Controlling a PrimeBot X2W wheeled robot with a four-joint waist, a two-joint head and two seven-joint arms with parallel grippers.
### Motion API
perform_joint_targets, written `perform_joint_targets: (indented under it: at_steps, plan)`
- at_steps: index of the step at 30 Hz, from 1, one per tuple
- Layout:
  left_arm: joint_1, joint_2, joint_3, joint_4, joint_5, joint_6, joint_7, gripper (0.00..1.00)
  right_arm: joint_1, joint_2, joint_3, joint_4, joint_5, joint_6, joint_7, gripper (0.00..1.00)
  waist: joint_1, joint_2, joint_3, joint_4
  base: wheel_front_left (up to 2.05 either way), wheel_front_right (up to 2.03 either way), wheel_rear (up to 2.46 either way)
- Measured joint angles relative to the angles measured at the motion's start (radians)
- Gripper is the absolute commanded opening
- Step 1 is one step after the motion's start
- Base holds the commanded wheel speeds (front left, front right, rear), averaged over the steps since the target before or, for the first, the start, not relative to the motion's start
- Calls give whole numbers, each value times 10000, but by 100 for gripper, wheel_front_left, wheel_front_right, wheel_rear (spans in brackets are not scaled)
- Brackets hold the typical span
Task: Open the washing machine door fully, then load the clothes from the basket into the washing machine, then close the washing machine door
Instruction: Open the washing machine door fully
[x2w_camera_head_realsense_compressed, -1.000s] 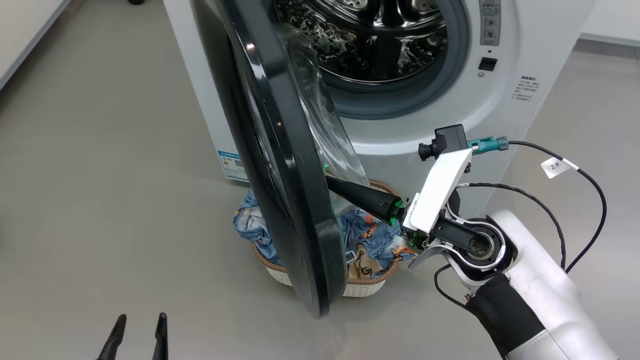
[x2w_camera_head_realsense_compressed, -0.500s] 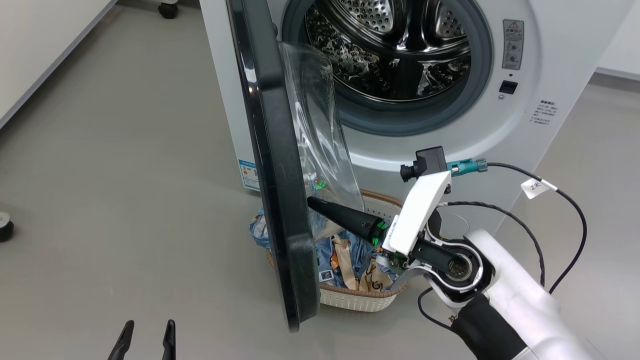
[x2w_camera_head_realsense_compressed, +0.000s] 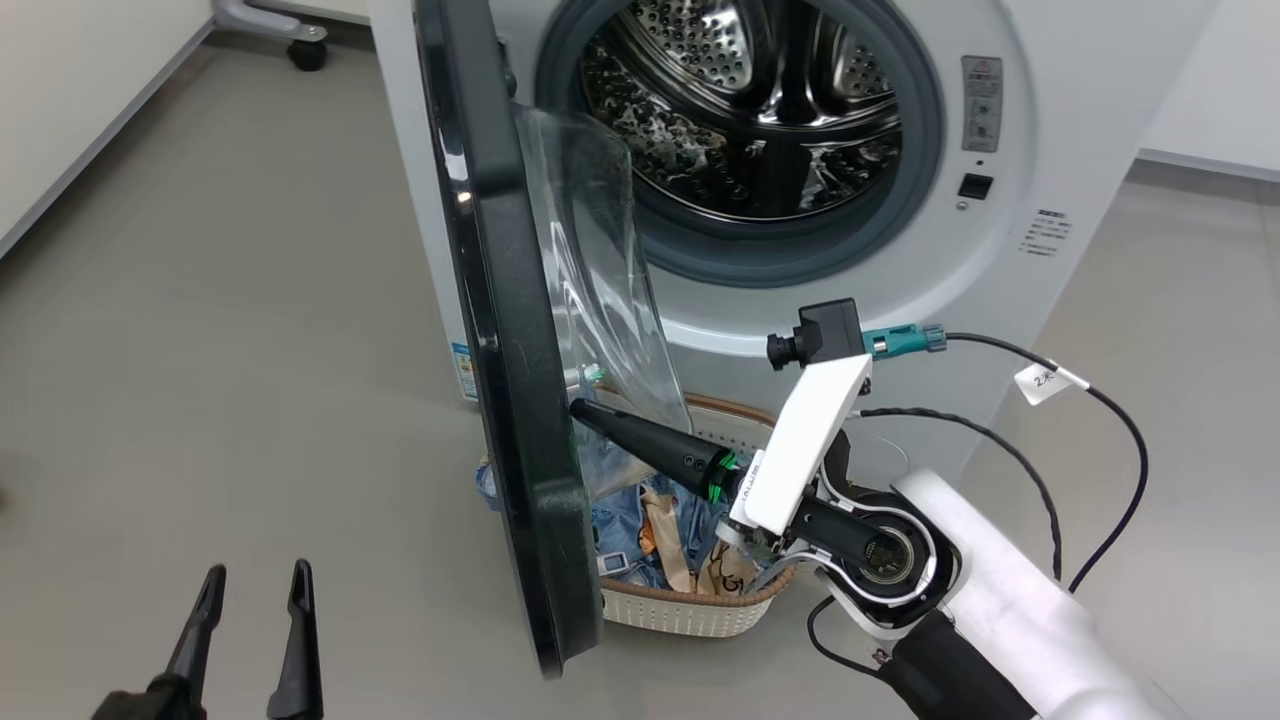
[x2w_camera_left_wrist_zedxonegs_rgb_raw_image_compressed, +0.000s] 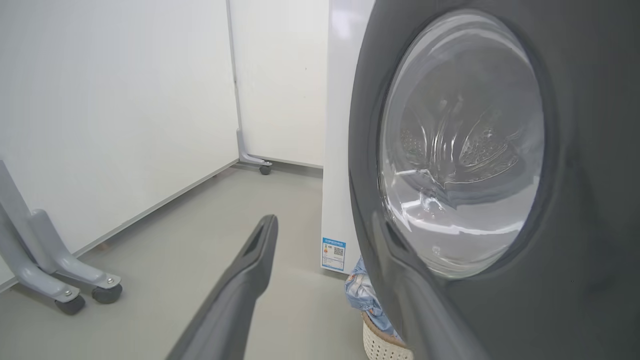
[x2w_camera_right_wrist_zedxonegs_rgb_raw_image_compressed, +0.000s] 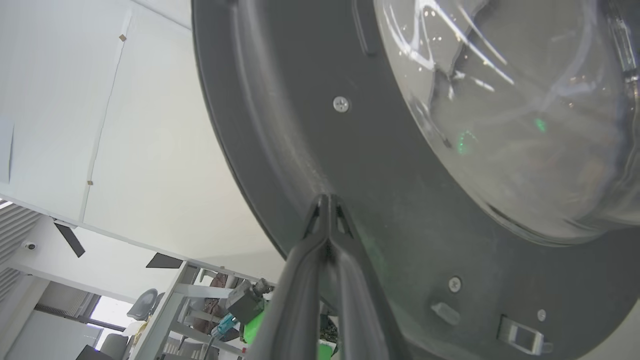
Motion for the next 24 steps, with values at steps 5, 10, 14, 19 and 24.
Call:
perform_joint_targets:
  at_steps: [5,10,14,19,24]
  plan:
    - [-16,-35,286,56,-6,86,0,100,-141,-138,-128,-545,-840,0,-428,49,0,0,-14,-337,0,0,0]
    - [-27,-44,512,113,-6,94,2,100,-177,-1018,-159,-1035,-1693,6,-974,100,0,0,-20,-697,0,0,0]
    - [-35,-48,650,128,-6,100,0,100,-167,-1519,-190,-1254,-2266,6,-1406,100,0,0,-18,-901,0,0,0]
    - [-54,-52,723,173,-4,100,0,100,-160,-2617,-217,-1386,-3856,6,-2428,100,0,0,-1,-1194,0,0,0]
    - [-82,-61,709,236,12,100,0,100,126,-3850,-539,-1277,-5607,8,-3900,100,0,0,-5,-1356,0,0,0]
